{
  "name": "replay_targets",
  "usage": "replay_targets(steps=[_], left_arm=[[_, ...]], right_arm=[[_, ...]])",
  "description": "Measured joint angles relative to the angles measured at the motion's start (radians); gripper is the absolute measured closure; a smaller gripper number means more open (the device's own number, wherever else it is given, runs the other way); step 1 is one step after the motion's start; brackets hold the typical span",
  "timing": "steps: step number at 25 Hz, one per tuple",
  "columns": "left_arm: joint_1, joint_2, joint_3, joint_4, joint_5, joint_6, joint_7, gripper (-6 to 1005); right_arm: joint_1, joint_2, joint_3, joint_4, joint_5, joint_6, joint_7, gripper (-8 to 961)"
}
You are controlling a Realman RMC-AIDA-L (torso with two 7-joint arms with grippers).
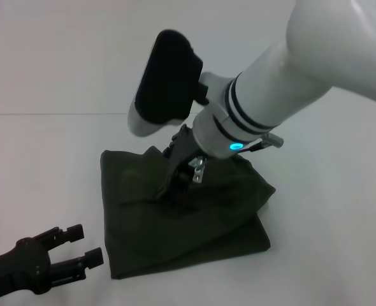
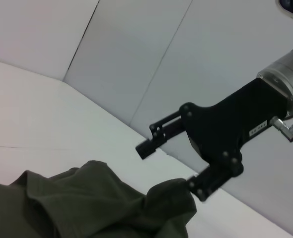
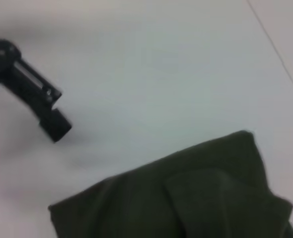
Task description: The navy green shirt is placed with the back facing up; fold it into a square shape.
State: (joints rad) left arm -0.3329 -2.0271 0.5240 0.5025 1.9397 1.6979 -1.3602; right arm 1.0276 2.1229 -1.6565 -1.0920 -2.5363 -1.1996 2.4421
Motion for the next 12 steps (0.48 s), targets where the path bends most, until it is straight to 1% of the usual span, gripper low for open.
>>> replay_targets(steps=[4,7,9,12], left_arm=[[0.015,-0.003,-0.009,0.004,0.000,-0.011,0.020,79],[0.024,-0.006,-0.020,0.003,0.000,-0.023,0.025,79],[0.028,-0.009,-0.021,0.001,0.000,-0.029,0.026,79],[0.029,-0.015,-0.021,0.001,0.000,-0.030,0.027,79]], right_arm=[[0.001,0.000,-0.048,0.060,-0.002,0.026,-0.011,167],[0.006,-0.003,-0.093,0.124,0.002,0.079,-0.016,175],[0.003,-0.004,-0.124,0.136,0.001,0.112,-0.023,181],[0.000,-0.004,-0.142,0.140,0.000,0.140,-0.043,189]])
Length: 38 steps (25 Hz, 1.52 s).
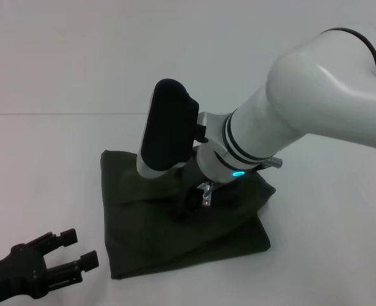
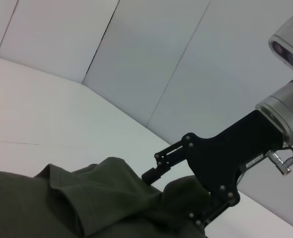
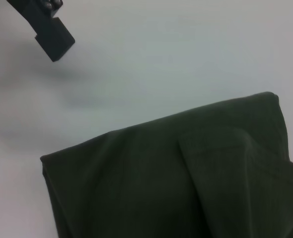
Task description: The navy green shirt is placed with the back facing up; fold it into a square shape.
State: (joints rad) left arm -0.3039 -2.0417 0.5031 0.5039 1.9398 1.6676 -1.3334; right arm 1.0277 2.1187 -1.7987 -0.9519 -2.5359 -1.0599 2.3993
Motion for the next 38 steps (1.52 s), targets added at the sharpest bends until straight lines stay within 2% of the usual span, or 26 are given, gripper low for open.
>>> replay_targets(steps=[8,17,38], left_arm=[[-0.004,-0.005,0.000,-0.004,-0.002,-0.004,0.008,79],[-0.003,-0.013,0.000,-0.005,-0.006,-0.013,0.016,79],[-0.003,-0.012,0.000,-0.005,-0.001,-0.029,0.026,79]], right_arm=[[-0.002,-0.001,-0.008,0.009,-0.005,0.058,-0.025,211],[-0.004,0.000,-0.071,0.087,-0.001,0.186,-0.025,236],[-0.005,0.003,-0.134,0.126,0.021,0.276,-0.023,294]])
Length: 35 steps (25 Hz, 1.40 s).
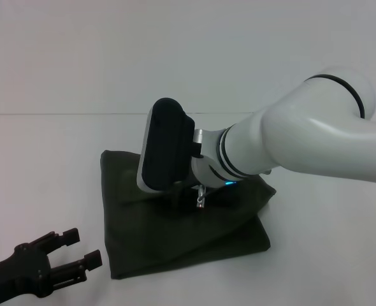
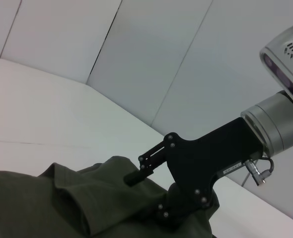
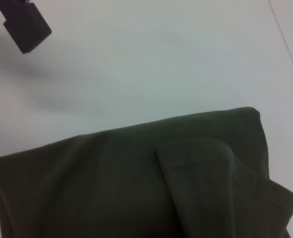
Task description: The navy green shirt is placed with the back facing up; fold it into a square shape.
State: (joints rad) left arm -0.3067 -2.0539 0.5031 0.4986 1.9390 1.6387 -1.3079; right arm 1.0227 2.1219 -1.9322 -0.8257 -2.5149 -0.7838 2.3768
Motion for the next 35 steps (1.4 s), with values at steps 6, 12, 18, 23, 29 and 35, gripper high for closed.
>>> replay_targets(steps=[6,12,18,23,29,35], left_arm=[[0.000,0.000,0.000,0.000,0.000,0.000,0.002,79],[0.002,0.000,0.000,0.000,0.000,0.000,0.004,79],[0.003,0.000,0.000,0.000,-0.001,0.001,0.010,78],[0.003,-0.002,0.000,0.000,-0.001,0.001,0.010,78],[0.004,-0.002,0.000,0.000,0.000,0.001,0.010,78],[0.005,-0.001,0.000,0.000,0.000,0.001,0.009,78]], right_arm=[[0.000,0.000,-0.002,0.012,-0.001,0.011,-0.002,549],[0.000,0.000,-0.002,0.014,0.002,0.016,-0.002,798],[-0.002,-0.003,0.005,0.013,0.015,0.036,0.032,920],[-0.035,-0.012,0.053,-0.005,0.058,0.054,0.065,920],[-0.088,-0.017,0.224,-0.006,0.118,0.056,0.075,919],[-0.147,-0.021,0.367,-0.006,0.151,0.071,0.128,919]])
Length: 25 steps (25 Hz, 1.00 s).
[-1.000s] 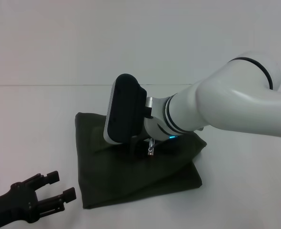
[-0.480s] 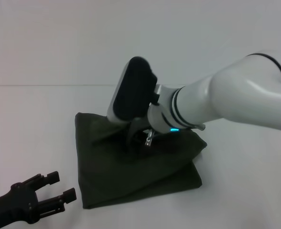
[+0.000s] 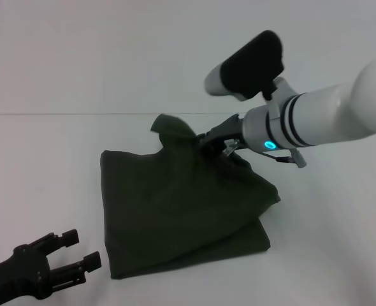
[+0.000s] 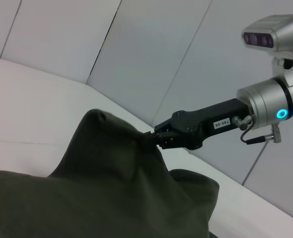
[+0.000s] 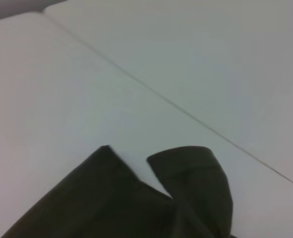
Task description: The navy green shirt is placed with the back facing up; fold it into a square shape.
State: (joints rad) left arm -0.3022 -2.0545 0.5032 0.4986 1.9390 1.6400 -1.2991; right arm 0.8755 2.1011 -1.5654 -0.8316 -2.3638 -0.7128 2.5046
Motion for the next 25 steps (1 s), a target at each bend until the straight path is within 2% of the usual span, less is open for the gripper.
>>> replay_targets(steps=[6,11,25], left_arm=[[-0.004,0.003,0.000,0.001,0.000,0.012,-0.009,78],[-0.010,0.007,0.000,0.007,-0.001,0.028,-0.042,78],[-0.052,0.009,0.000,0.003,-0.005,0.029,-0.127,78]], right_arm=[[-0.046,-0.001,0.037,0.024,0.002,0.077,0.107,919],[-0.079,-0.001,0.053,0.068,0.067,0.142,0.136,920],[-0.140,-0.003,0.125,0.194,0.472,0.227,-0.049,919]])
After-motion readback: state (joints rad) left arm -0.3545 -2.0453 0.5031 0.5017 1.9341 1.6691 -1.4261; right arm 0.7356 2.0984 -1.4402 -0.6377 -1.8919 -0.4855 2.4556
